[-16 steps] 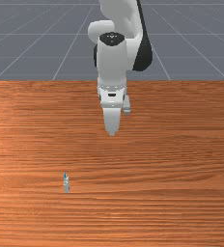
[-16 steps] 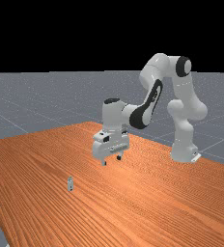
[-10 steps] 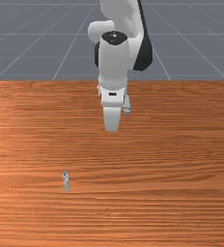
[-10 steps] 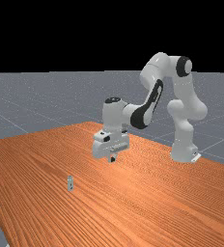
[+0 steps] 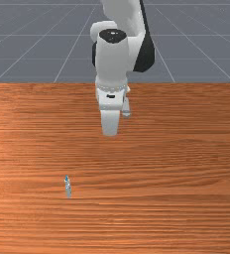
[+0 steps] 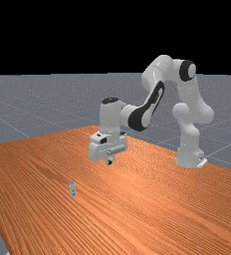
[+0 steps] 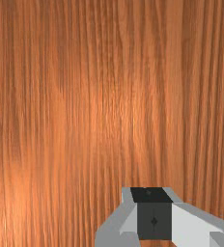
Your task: Rotate the USB body for 90 degree with plug right ward
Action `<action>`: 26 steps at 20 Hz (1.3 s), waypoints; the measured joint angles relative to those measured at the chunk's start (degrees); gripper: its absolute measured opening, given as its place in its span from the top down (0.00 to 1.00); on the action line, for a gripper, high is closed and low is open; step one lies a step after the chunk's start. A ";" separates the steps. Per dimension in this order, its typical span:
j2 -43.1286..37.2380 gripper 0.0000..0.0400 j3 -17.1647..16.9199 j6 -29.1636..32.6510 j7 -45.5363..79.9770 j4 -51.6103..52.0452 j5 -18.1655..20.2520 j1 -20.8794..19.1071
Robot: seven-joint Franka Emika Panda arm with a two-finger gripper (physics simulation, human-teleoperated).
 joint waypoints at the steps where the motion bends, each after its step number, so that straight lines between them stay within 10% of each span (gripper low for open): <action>1: 0.10 1.00 0.65 -0.06 -4.05 0.17 1.74 -1.83; 10: 1.59 1.00 -0.72 -0.71 -14.59 2.51 2.48 -8.12; 26: 28.83 1.00 -1.03 -21.14 -10.03 49.32 2.57 -7.42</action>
